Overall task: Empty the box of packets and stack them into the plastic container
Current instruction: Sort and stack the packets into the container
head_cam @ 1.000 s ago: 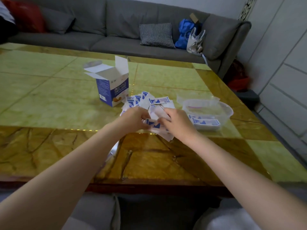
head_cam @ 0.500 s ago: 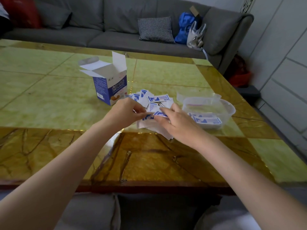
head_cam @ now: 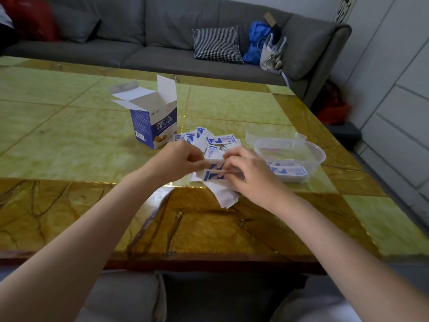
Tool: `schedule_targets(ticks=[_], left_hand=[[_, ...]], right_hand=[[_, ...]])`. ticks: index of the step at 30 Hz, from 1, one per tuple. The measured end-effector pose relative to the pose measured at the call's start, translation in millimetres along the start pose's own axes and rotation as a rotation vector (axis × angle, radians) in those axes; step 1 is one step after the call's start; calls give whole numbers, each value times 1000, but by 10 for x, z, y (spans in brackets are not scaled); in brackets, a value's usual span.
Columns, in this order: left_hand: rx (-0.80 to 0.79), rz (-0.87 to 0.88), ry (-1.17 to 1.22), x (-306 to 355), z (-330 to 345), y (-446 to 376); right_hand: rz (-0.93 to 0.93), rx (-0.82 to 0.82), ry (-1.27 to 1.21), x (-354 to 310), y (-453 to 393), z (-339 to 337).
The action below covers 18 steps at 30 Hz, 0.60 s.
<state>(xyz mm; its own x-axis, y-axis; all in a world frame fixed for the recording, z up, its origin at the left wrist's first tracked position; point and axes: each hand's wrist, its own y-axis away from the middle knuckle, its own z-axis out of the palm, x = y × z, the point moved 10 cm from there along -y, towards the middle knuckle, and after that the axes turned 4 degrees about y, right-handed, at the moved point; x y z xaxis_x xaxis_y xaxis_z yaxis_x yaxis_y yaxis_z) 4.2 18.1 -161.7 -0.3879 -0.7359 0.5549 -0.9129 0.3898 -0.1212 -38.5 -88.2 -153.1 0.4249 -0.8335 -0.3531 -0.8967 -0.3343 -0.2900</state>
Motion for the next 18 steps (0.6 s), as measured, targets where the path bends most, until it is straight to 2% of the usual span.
schedule_targets(ticks=[4, 9, 13, 18], left_hand=[[-70, -8, 17, 0, 101, 5], [-51, -45, 152, -23, 52, 25], [-2, -89, 280, -49, 1, 45], [2, -206, 505, -169, 33, 53]], right_hand=[[121, 3, -117, 102, 13, 16], [351, -106, -489, 277, 62, 150], [362, -157, -460, 277, 83, 211], [476, -9, -504, 462, 111, 118]])
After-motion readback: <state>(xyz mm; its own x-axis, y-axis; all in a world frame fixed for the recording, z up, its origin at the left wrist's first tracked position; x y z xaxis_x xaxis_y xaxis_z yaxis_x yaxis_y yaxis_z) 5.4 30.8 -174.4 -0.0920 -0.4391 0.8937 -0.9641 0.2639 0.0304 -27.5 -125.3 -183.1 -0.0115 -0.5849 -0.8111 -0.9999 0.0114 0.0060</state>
